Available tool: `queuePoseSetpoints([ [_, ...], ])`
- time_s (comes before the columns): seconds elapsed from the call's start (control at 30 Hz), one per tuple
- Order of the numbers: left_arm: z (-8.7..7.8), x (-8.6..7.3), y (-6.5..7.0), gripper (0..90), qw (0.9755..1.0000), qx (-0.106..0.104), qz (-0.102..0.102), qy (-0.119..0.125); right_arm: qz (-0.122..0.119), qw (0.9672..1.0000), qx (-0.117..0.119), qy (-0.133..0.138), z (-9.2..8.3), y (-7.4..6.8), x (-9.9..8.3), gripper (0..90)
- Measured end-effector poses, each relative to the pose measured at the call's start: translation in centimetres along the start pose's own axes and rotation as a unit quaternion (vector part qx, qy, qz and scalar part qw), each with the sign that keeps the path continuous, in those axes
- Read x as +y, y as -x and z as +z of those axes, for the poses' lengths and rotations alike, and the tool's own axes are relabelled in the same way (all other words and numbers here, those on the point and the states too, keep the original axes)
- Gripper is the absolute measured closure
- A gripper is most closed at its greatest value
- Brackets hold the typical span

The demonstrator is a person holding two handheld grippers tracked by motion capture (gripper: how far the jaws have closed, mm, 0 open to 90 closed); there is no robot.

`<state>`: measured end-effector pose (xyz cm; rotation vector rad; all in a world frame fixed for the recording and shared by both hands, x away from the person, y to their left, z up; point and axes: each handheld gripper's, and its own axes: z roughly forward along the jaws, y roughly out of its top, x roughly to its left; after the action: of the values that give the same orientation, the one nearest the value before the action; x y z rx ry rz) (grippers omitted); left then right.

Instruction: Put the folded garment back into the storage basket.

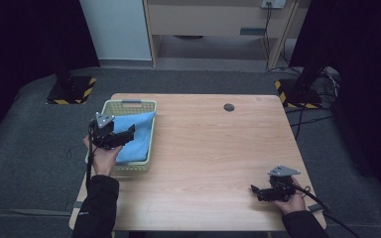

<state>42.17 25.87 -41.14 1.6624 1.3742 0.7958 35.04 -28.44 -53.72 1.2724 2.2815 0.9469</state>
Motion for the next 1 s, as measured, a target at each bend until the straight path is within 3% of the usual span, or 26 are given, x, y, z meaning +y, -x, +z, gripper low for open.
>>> queuePoseSetpoints([
  [1.0, -0.8, 1.1, 4.9, 10.9, 0.9974, -0.060, 0.033, 0.022, 0.000, 1.0000, 0.000, 0.000, 0.0, 0.0, 0.0, 0.3],
])
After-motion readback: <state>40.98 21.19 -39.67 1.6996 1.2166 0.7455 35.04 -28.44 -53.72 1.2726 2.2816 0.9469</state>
